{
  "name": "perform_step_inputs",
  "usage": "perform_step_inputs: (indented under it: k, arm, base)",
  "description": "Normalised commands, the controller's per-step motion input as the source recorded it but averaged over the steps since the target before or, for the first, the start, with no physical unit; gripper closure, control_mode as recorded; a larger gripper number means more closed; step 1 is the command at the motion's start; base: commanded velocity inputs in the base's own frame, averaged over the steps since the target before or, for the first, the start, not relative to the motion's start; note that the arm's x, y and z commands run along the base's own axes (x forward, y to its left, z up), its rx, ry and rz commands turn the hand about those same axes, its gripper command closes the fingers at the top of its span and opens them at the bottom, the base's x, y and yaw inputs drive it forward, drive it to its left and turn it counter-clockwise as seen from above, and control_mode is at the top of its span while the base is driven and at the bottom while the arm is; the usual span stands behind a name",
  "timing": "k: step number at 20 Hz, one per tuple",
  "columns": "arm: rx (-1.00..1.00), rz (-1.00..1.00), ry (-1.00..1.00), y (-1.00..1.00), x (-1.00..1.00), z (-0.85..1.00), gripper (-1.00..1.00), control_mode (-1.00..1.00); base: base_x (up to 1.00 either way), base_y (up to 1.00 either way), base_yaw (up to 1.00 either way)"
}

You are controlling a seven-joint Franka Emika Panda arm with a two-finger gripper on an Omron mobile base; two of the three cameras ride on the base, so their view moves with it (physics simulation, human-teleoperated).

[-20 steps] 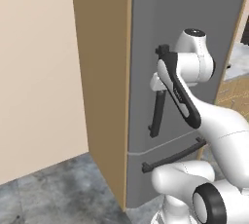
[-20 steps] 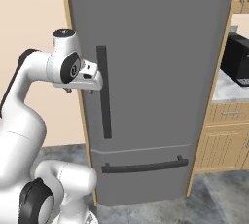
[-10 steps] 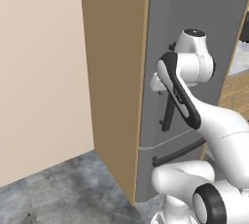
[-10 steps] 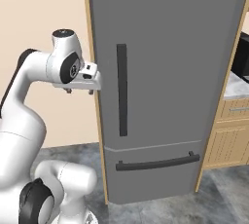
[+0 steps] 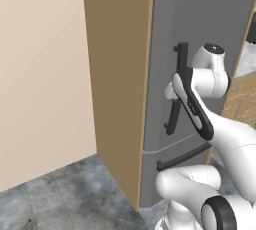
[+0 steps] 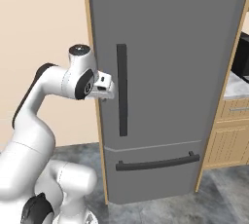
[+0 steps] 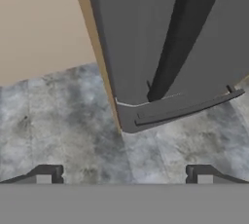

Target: Open the fridge, grab two sodas, and place both sodas inside the bowl with ice on the dining counter.

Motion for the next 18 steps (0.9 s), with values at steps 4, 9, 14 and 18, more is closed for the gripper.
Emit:
perform_step_inputs:
  k: [4,9,14,18]
  arm:
    - [0.07,0.0,-0.33,-0.52,0.0,-0.39,-1.0,-1.0]
    - [0.15,0.08,-0.38,-0.19,0.08,-0.03,-1.0,-1.0]
    - [0.13,0.08,-0.19,-0.11,0.41,0.01,-1.0,-1.0]
    - [0.0,0.04,-0.09,0.0,0.4,0.01,-1.0,-1.0]
  base:
    - [0.0,0.0,0.0]
    - [0.0,0.0,0.0]
    - [0.0,0.0,0.0]
    - [0.0,0.0,0.0]
